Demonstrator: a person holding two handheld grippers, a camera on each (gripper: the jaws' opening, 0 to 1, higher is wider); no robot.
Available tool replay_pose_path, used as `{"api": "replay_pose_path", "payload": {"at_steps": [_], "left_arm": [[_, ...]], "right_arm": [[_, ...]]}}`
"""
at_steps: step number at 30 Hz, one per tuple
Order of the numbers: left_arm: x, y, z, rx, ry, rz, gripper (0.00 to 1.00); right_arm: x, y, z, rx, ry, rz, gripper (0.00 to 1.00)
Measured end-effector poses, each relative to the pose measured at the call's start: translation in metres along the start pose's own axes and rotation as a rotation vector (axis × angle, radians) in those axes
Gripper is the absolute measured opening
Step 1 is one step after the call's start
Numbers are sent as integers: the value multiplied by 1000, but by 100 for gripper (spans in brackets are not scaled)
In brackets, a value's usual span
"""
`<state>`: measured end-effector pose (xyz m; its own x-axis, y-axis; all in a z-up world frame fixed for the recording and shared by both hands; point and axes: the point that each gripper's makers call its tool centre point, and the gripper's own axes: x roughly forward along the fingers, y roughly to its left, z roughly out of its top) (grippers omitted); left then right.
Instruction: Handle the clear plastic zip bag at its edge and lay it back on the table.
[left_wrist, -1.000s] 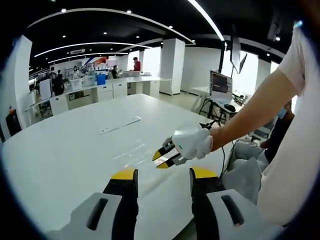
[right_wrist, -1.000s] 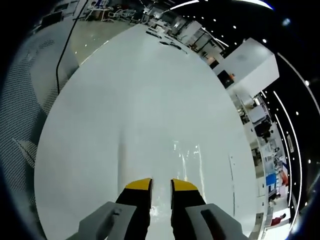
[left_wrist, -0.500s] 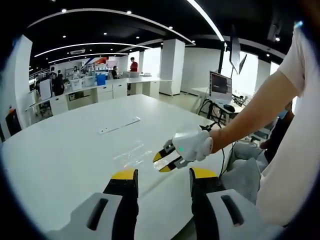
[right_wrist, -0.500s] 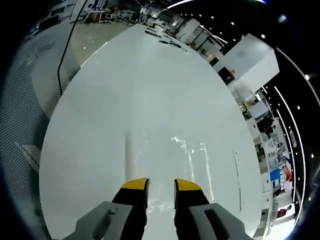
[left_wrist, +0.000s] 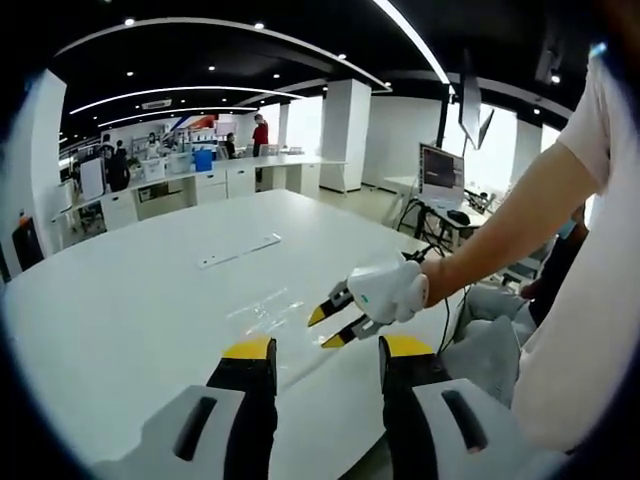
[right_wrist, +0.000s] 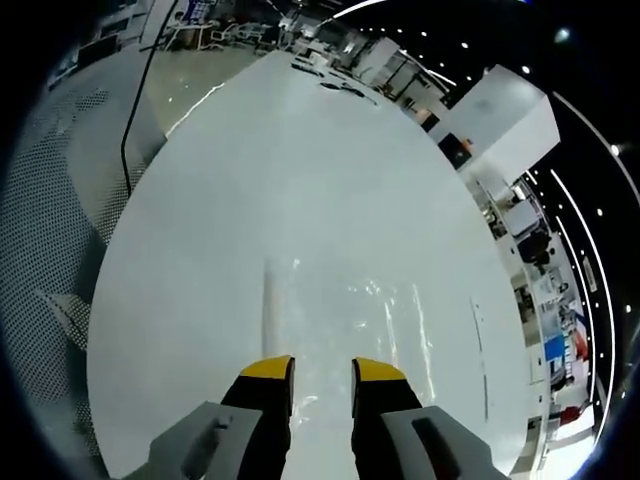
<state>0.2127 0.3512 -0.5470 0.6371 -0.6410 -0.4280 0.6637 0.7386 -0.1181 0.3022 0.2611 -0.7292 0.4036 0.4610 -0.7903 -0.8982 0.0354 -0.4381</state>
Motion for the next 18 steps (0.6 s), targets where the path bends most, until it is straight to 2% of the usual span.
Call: {"api": "replay_pose_path", "payload": {"at_steps": [6, 18], "left_arm": [[0, -3, -2, 7, 2, 0, 39], [-1, -5, -14, 16, 7, -2, 39]], "right_arm": [[-11, 3, -3, 27, -16, 0, 20], [-42, 2, -5, 200, -86, -41, 25]]}}
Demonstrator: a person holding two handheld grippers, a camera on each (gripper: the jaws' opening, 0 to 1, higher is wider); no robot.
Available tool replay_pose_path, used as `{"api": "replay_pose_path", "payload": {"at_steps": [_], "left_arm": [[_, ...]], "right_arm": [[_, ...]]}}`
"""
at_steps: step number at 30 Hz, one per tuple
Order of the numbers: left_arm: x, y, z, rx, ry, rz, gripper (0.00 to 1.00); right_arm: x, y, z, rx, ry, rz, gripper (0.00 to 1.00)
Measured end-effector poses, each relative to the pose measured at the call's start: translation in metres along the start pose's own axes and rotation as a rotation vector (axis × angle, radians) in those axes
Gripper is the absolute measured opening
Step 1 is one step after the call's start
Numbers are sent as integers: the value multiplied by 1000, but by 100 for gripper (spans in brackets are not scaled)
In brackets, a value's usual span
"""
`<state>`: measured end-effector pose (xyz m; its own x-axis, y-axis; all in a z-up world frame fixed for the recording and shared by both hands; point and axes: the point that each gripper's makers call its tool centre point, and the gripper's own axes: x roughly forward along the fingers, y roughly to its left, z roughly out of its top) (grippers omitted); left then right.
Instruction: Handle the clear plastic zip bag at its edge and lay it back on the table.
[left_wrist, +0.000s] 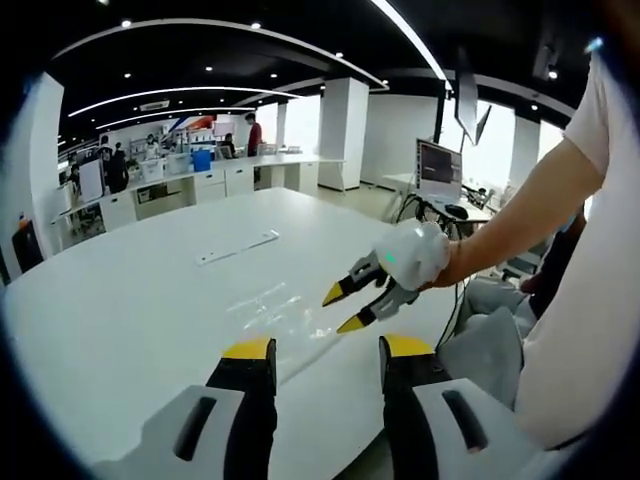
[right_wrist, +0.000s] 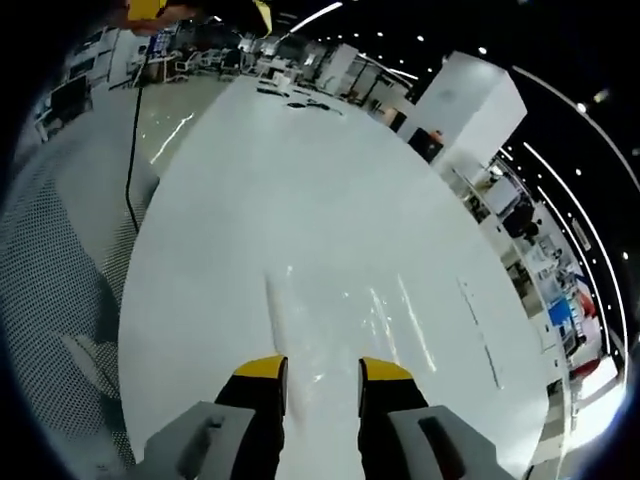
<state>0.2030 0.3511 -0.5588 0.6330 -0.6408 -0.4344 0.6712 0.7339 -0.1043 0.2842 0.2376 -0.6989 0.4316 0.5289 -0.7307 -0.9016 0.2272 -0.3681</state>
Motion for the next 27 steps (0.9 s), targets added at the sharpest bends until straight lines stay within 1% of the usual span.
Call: {"api": "replay_pose_path", "payload": {"at_steps": [3, 4, 5, 6, 8, 10, 14, 18, 22, 25, 27], "left_arm": [[-2, 1, -5, 9, 3, 2, 39], [-3, 0, -6, 11, 3, 0, 39], [-4, -1, -7, 14, -3, -3, 39], [-5, -1, -7, 14, -9, -4, 40], [-6, 0, -10, 16, -9, -1, 41], [-7, 1, -16, 20, -5, 5, 42], [-10, 2, -24, 26, 2, 15, 45], [-12, 4, -33, 30, 11, 24, 47], [-15, 3, -40, 23, 10, 31, 49], [-16, 4, -45, 20, 7, 38, 50], [-17, 4, -48, 19, 9, 39, 50]], "right_arm": [[-9, -2, 0, 46, -18, -24, 27], [-12, -2, 1, 77, -30, -30, 28], [-17, 0, 2, 115, -50, -32, 29], [-21, 0, 2, 120, -53, -34, 30], [-29, 2, 3, 161, -76, -44, 34], [-36, 4, 1, 168, -76, -48, 35], [-49, 9, -2, 195, -98, -67, 38], [-63, 11, -6, 243, -123, -92, 43], [-81, 17, -13, 275, -137, -116, 45], [-90, 21, -16, 298, -147, -128, 47], [-96, 24, -18, 329, -162, -136, 48]]}}
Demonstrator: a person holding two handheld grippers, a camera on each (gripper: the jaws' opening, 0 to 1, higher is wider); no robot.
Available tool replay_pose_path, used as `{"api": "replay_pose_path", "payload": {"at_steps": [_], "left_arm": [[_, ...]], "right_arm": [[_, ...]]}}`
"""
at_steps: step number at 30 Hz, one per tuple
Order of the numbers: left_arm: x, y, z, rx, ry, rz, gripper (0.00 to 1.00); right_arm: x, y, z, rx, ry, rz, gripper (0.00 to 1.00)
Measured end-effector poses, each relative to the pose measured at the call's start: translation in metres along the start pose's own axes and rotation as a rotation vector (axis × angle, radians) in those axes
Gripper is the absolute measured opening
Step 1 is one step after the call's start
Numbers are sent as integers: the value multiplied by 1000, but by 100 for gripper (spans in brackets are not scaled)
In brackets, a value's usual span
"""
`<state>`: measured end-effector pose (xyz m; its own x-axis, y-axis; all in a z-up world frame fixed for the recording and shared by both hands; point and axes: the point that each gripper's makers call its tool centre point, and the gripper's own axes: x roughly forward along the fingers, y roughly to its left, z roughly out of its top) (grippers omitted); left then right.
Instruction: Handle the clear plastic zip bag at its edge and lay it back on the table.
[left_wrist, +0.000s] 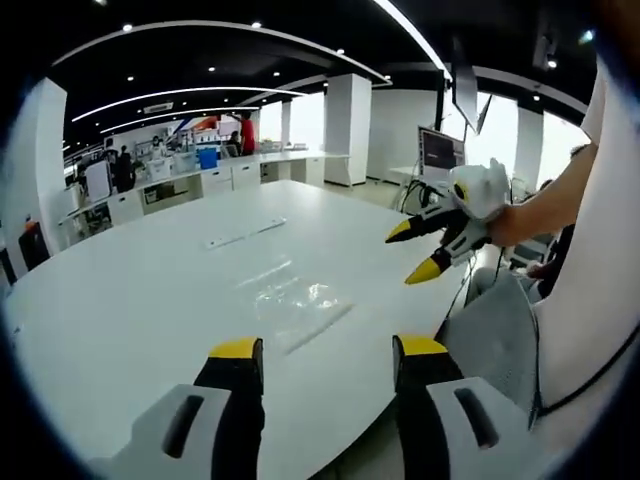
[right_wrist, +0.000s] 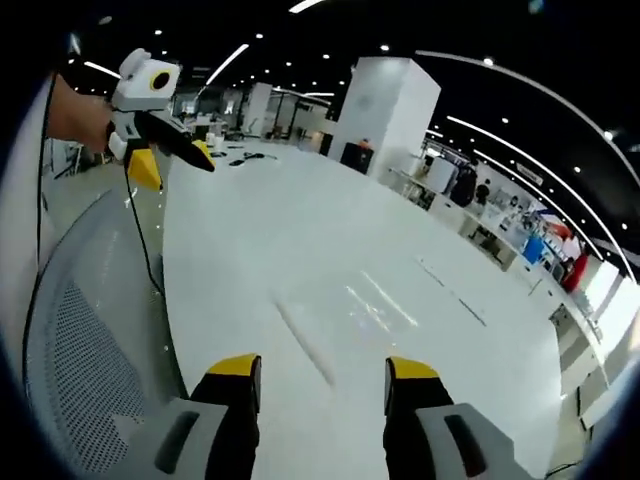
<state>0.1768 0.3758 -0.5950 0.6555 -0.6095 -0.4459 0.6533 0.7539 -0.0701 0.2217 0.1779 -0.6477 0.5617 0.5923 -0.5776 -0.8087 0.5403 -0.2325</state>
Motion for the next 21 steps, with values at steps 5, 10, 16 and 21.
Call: {"api": "replay_pose_path", "payload": {"at_steps": [5, 10, 16, 21], "left_arm": [[-2, -1, -6, 1, 0, 15, 52], [-4, 0, -16, -16, -16, 29, 53], [-4, -1, -21, -28, -40, 35, 56], [-4, 0, -22, -43, -58, 46, 61]], "right_arm": [[-13, 2, -2, 74, -28, -18, 55], [-26, 9, -13, 136, -36, -25, 58], [-36, 20, -19, 248, -64, -20, 59], [-42, 30, -13, 329, -98, -15, 59]]}}
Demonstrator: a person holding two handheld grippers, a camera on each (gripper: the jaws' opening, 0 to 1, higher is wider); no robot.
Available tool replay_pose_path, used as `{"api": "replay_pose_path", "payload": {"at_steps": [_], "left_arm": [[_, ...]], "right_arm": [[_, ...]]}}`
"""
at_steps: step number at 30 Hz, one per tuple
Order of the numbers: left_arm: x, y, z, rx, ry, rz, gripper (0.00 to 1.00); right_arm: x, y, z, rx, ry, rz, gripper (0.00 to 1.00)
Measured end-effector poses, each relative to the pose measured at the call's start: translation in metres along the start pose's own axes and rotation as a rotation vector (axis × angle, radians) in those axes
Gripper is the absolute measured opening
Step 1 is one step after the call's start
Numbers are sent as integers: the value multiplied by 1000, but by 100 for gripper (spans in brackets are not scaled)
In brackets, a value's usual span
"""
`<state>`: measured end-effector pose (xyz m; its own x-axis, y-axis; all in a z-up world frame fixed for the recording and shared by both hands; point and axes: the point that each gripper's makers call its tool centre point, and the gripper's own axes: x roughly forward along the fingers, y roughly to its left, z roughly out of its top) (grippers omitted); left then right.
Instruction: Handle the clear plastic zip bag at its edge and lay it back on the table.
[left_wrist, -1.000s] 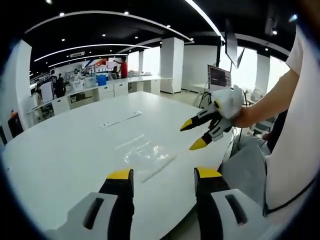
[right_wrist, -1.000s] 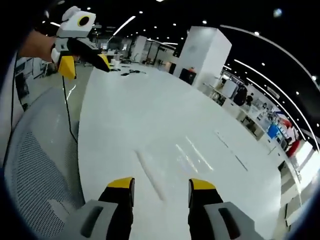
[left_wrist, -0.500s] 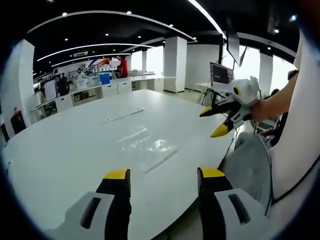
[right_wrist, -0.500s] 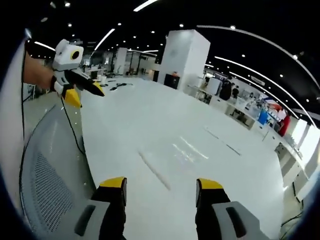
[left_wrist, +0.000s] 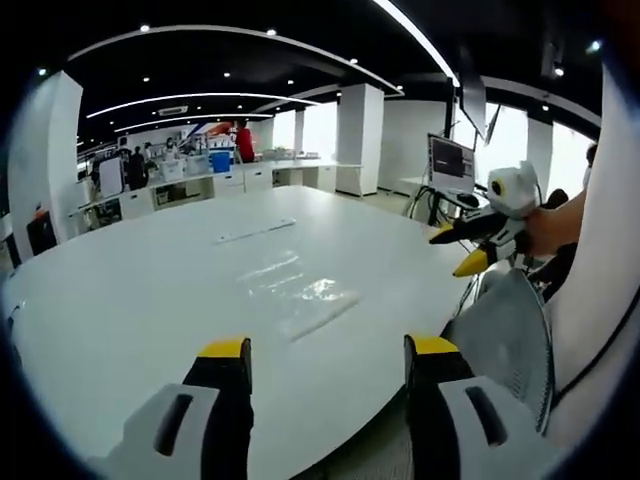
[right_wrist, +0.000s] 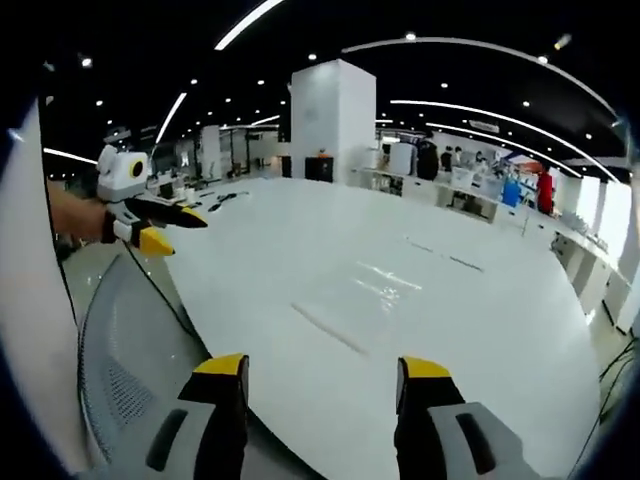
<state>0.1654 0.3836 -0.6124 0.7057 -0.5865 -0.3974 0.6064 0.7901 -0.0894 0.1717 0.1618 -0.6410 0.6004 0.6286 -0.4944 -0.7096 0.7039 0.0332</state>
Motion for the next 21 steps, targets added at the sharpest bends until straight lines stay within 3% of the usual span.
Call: {"api": "replay_pose_path", "payload": {"at_steps": [13, 21], "left_arm": [[-1, -9, -16, -48, -13, 22, 65], [-1, -1, -22, -62, -45, 65, 68]], "right_arm": [[6, 21, -9, 70, -7, 23, 62], [9, 31, -2, 92, -26, 44, 66]]}}
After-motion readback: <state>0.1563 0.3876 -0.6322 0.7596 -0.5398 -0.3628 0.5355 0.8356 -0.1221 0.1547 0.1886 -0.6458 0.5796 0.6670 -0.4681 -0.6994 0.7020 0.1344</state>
